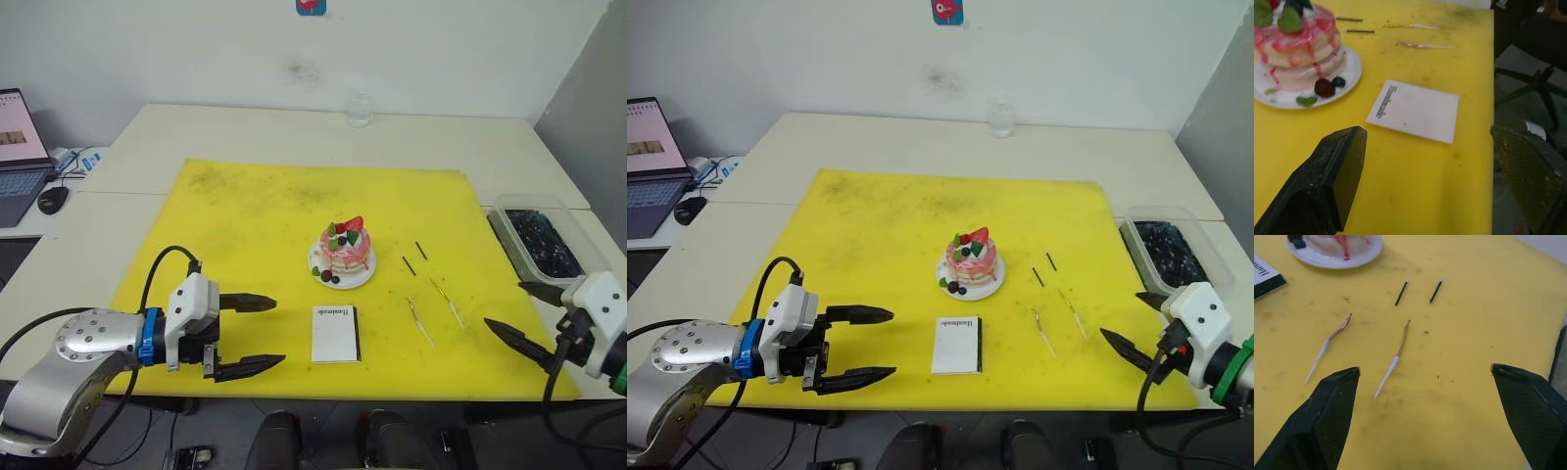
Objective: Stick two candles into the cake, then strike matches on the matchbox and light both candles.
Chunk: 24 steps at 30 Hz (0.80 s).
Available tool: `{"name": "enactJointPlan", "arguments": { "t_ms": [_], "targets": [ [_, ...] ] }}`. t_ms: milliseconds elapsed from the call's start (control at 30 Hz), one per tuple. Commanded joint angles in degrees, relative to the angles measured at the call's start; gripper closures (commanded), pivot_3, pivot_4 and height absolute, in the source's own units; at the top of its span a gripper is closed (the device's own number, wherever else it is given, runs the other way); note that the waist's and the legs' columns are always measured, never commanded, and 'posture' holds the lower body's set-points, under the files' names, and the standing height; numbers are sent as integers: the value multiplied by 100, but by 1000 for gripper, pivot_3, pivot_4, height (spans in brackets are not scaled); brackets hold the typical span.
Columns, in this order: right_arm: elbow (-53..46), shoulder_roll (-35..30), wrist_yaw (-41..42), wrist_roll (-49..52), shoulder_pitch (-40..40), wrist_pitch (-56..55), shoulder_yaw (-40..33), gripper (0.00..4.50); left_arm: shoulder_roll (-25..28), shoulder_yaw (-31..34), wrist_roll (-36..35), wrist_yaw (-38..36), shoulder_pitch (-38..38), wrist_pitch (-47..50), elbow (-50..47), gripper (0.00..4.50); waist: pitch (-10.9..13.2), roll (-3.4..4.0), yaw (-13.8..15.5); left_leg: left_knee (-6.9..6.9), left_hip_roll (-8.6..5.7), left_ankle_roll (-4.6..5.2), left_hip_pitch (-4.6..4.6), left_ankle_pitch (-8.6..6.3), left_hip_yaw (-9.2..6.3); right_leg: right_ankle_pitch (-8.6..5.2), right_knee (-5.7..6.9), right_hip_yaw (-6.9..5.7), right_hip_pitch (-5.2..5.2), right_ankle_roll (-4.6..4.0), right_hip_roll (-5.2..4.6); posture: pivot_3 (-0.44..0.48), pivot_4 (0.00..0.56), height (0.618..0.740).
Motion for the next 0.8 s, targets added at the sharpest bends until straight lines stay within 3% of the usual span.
{"name": "enactJointPlan", "arguments": {
  "t_ms": [33, 367, 700, 800],
  "targets": [
    [-357, 301, -665, -192, -32, 229, 349, 27, -107, -111, -295, 78, -55, 71, -412, 0, 0, 0, 0, 0, 0, 0, 0, 0, 1, 0, 0, 1, 0, 1, 0, 0, 150, 740],
    [-272, 890, -1445, -841, -45, 71, 1301, 27, -247, -308, -312, 232, 54, 40, -624, 0, -3, 3, -4, 0, -1, 0, 0, 0, -1, -7, -1, 2, -1, -11, 4, 0, 150, 740],
    [-62, 1172, -1742, -947, -178, 274, 1669, 27, -302, -497, -275, 391, -77, 95, -583, 0, -4, 4, -2, -2, -1, 0, -2, 0, -3, -9, -1, 1, -2, -14, 5, 0, 150, 740],
    [-100, 1216, -1818, -979, -148, 389, 1730, 567, -290, -512, -292, 426, -110, 131, -579, 0, -4, 4, -3, -2, -1, 0, -1, 0, -2, -9, -1, 1, -2, -15, 5, 0, 150, 740]
  ]
}}
